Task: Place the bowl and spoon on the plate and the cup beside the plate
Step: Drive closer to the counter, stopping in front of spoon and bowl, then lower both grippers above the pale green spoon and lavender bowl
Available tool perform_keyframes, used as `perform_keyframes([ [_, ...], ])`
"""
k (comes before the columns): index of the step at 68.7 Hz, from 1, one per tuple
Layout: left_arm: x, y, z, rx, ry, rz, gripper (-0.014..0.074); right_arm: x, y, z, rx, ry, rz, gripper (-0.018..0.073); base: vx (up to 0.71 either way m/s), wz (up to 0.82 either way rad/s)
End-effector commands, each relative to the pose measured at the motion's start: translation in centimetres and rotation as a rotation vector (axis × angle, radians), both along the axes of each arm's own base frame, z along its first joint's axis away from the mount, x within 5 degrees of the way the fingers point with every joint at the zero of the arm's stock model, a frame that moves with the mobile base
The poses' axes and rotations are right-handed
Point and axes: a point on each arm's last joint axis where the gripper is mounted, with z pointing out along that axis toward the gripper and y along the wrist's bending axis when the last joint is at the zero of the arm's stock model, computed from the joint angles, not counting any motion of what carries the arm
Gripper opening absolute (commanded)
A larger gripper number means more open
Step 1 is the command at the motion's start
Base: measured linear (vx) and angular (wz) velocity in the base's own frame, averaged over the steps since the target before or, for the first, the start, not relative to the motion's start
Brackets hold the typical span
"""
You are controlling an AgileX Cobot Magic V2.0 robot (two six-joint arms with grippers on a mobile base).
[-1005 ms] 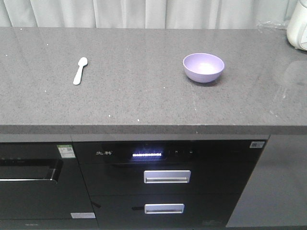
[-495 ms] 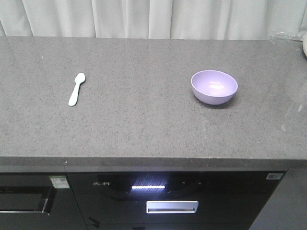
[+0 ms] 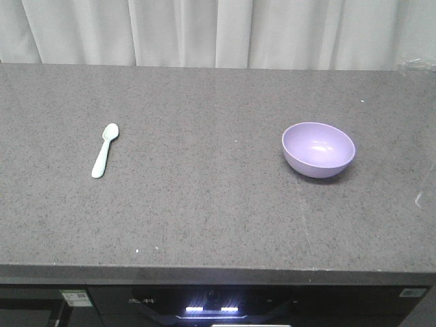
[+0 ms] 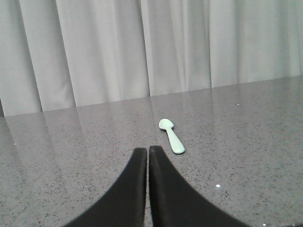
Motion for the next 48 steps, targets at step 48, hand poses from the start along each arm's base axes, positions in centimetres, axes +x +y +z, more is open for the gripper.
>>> perform_keyframes([
  [48,-0.24,-0.01,1.02,-0.024,-0.097,-0.004,-0.0006,0.13,-0.01,0.37,-0.005,-0.048,-0.004,-0.0006,0.1,0.01],
])
